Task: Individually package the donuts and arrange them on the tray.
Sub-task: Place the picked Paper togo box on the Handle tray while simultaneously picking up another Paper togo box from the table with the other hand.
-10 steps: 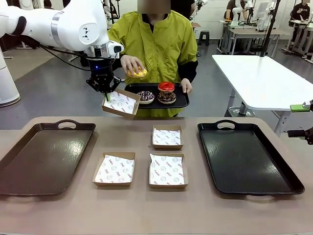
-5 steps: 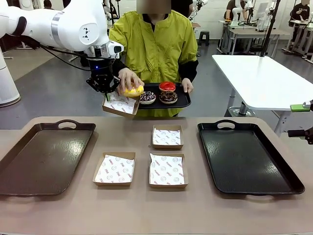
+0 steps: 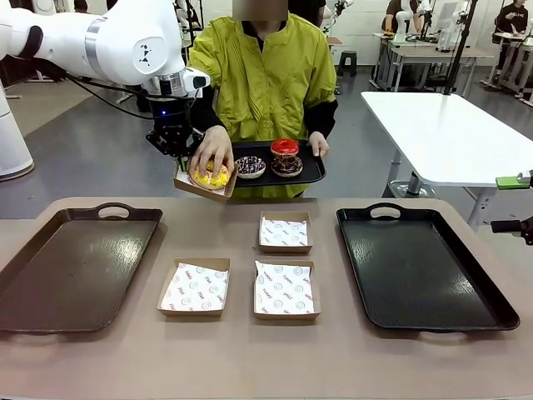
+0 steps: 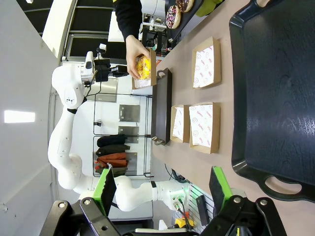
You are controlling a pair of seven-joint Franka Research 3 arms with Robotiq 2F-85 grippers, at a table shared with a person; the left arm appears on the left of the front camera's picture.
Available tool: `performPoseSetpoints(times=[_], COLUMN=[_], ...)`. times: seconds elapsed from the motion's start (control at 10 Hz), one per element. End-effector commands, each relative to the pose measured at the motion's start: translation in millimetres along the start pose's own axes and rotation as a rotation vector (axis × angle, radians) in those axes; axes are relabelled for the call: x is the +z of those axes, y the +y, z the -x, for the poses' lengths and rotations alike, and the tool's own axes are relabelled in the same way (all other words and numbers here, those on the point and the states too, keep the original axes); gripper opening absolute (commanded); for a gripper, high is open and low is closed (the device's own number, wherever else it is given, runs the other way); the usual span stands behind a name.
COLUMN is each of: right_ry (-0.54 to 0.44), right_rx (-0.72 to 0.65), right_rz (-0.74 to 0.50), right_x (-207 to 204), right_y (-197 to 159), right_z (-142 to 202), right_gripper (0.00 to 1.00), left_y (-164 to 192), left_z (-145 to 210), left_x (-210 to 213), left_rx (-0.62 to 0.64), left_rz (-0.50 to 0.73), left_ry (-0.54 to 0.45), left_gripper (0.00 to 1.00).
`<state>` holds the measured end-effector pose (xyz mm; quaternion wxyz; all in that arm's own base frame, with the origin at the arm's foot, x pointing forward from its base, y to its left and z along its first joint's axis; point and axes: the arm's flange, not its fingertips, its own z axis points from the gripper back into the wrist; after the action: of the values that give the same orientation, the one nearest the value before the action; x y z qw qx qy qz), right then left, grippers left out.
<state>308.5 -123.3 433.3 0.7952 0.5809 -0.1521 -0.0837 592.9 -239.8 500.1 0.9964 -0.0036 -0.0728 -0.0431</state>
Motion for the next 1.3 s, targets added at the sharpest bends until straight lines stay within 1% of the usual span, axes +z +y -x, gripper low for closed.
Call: performPoseSetpoints(times=[0.0,0.6,0.7,0.8,0.9,1.0,1.1,1.2], right_ry=[-0.004,-0.004,0.000,-0.018,-0.002,-0.005,-0.014,-0.007], right_rx=[0.000,0.000,0.000,-0.009,-0.019,-0.036,-0.051,-0.051], right_rz=[-0.020,-0.020,0.000,0.073,0.159,0.244,0.327,0.400], right_x=[-0.5,-0.5,0.0,-8.4,-22.4,-45.0,-74.6,-96.4], right_y=[0.5,0.5,0.0,11.4,30.9,60.3,93.8,111.5], right_z=[-0.9,-0.9,0.0,-6.4,-17.1,-35.2,-54.6,-60.5], right_gripper=[1.00,1.00,1.00,1.00,1.00,1.00,1.00,1.00], left_y=[1.0,1.0,0.0,7.1,19.2,40.4,56.5,72.9], left_z=[1.2,1.2,0.0,2.5,19.7,28.0,39.8,62.7], left_x=[-0.4,-0.4,-0.1,3.1,12.0,25.8,34.2,39.1], left_rx=[0.004,0.004,0.000,-0.021,-0.057,-0.084,-0.082,-0.067], left_rz=[0.005,0.005,0.000,0.036,0.051,0.068,0.076,0.068], left_ry=[-0.001,-0.001,0.000,0.037,0.063,0.079,0.079,0.082], left_gripper=[0.00,0.00,0.01,0.01,0.01,0.01,0.01,0.01])
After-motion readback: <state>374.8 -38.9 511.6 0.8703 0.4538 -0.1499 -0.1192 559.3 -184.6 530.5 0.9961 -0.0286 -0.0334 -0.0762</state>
